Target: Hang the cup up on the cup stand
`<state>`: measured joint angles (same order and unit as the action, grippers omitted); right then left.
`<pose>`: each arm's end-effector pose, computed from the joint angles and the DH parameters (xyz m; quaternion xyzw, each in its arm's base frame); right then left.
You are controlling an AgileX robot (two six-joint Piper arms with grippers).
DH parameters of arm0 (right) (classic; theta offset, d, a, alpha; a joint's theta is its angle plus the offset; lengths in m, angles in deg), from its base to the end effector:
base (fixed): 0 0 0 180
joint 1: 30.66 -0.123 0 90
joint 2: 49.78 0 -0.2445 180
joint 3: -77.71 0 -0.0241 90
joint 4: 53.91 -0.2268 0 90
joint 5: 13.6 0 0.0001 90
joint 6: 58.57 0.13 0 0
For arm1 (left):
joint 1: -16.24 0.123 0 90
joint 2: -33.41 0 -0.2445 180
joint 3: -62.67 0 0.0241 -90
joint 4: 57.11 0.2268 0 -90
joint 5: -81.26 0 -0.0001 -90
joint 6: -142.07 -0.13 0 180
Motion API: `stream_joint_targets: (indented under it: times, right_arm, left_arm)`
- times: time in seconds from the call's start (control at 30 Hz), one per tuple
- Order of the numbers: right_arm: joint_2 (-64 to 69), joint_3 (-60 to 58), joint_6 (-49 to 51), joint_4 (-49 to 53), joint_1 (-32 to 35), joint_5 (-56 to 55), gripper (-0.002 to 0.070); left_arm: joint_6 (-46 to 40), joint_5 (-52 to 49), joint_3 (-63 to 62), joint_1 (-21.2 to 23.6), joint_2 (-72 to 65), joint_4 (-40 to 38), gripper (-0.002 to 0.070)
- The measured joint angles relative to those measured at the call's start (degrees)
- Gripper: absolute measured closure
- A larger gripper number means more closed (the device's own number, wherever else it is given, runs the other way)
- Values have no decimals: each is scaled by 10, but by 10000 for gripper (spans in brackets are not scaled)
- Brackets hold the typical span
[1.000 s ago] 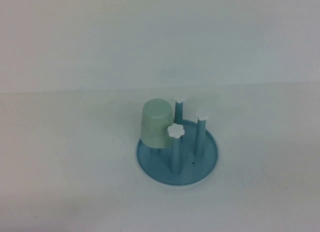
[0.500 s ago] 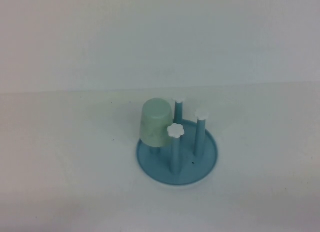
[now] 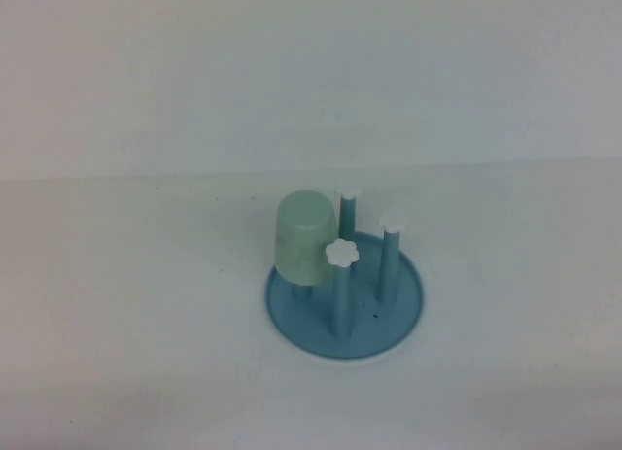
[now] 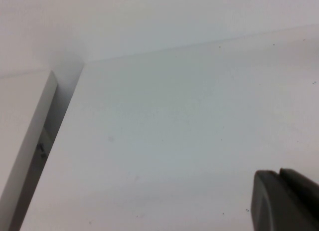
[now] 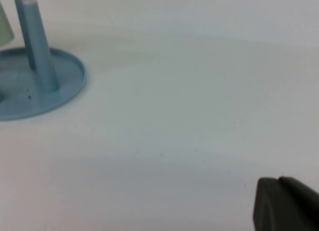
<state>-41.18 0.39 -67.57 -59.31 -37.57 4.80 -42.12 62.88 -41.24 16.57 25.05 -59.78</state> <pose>0.1074 0.0169 0.1677 -0.0832 0.7849 0.0280 0.6134 0.1082 -0.0013 0.1755 0.0136 0.7815 0.0051 0.6238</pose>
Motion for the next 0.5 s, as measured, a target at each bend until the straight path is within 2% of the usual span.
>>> stream_joint_targets:
  times: [0.5]
  right_arm:
    - [0,0,27,11,-1,20,678]
  left_arm:
    - [0,0,0,0,0,0,676]
